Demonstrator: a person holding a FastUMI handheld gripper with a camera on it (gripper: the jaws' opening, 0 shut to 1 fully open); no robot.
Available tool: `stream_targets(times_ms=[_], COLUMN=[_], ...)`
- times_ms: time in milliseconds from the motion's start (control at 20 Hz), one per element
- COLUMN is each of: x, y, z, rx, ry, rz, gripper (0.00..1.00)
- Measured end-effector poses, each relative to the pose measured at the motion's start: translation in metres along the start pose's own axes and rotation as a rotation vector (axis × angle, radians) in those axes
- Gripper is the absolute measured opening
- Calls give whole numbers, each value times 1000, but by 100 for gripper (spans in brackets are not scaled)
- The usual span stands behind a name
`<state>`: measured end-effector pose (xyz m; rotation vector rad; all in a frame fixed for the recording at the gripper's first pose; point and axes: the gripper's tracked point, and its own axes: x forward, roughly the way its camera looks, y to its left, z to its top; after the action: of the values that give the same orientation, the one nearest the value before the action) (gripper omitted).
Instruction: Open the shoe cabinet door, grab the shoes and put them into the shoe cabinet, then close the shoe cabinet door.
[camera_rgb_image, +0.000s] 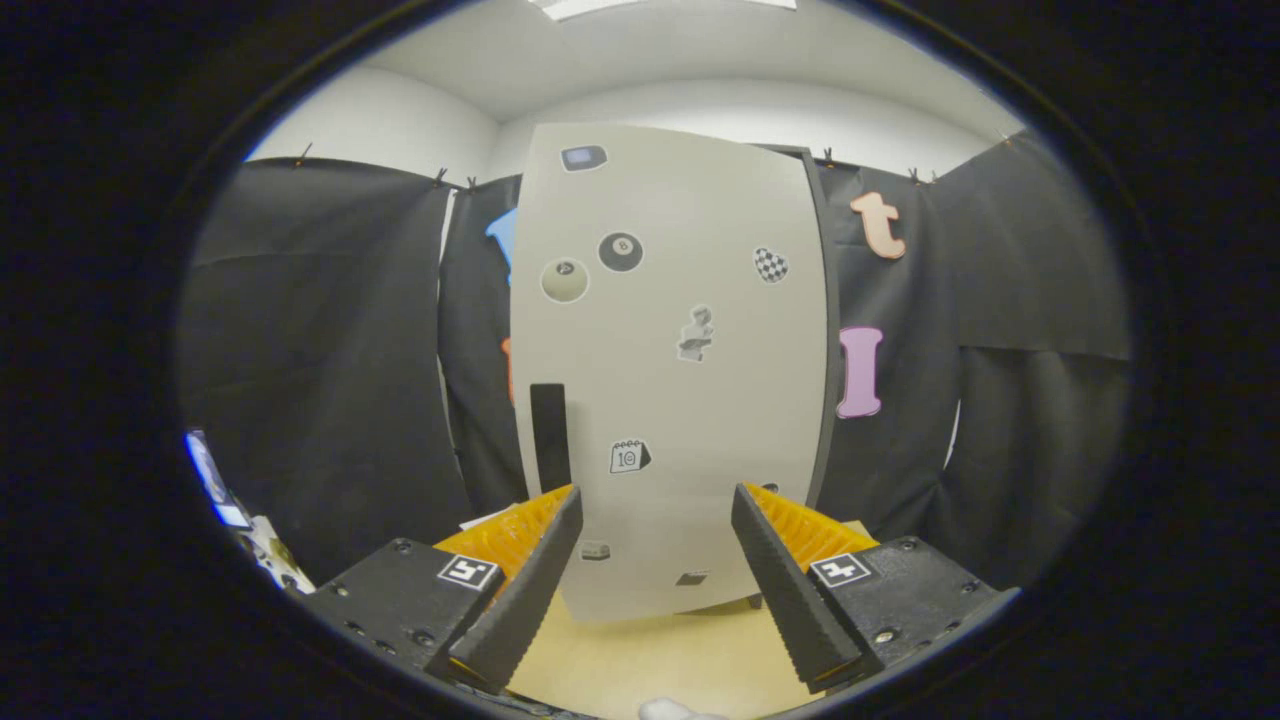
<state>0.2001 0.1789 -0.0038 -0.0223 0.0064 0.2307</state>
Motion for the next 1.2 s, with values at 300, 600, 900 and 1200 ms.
stream_targets(times_ms=[300, 600, 900, 1200], x=[-45, -82, -106, -117], y=[-7, -11, -27, -45], z=[2, -4, -13, -15], rx=[2, 13, 38, 44], ry=[-23, -30, -19, -20], rz=[-44, -82, -128, -170], gripper=[98, 98, 98, 98])
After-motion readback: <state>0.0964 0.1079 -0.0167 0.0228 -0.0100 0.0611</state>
